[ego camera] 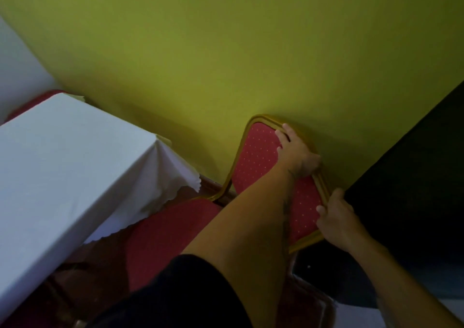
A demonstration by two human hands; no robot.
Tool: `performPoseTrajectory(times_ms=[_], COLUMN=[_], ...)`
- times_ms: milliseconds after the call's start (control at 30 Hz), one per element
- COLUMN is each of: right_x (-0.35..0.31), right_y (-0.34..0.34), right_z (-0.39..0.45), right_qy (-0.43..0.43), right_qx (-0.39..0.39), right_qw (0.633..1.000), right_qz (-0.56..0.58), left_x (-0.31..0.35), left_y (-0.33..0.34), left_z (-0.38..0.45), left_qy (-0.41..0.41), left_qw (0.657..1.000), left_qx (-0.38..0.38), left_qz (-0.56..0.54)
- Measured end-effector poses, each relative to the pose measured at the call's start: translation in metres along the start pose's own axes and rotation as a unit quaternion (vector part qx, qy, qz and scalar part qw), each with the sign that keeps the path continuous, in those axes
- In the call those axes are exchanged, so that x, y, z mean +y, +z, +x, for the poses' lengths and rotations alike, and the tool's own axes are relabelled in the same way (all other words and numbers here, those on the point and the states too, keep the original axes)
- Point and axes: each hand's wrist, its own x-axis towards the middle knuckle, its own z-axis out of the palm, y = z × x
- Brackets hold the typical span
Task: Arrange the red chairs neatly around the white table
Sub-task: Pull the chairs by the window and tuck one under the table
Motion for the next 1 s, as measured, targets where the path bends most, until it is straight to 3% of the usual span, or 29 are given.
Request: performPoseTrajectory(times_ms=[267,567,733,867,1000], right_x=[-0.007,-0.017,-0.009,-0.01,-0.02], right_y=[0.017,0.06,0.066,0.038,0.013], right_z=[-0.045,-0.131,-0.177,-0.199,-0.189], right_qy=[0.002,0.002,0.01,0.021,0.024], right_qx=[-0.02,-0.039,-0.122,-0.215,-0.163], right_qw=[1.0,0.999,0.991,0.975,0.986], right_qz=[0.004,-0.011,0.048,0.05,0.036], left_x=[-0.021,-0.053,-0.094,-0.145,-0.185], left_y=[-0.011,-0.034,-0.039,-0.033,-0.013], left_z=[-0.036,-0.11,-0.18,-0.235,-0.254], left_qy=[0.013,0.037,0.084,0.037,-0.046], left_qw=[0.999,0.992,0.988,0.993,0.985], left_qx=[-0.027,-0.073,-0.05,-0.084,-0.154], left_qz=[0.014,0.101,0.118,0.072,0.066])
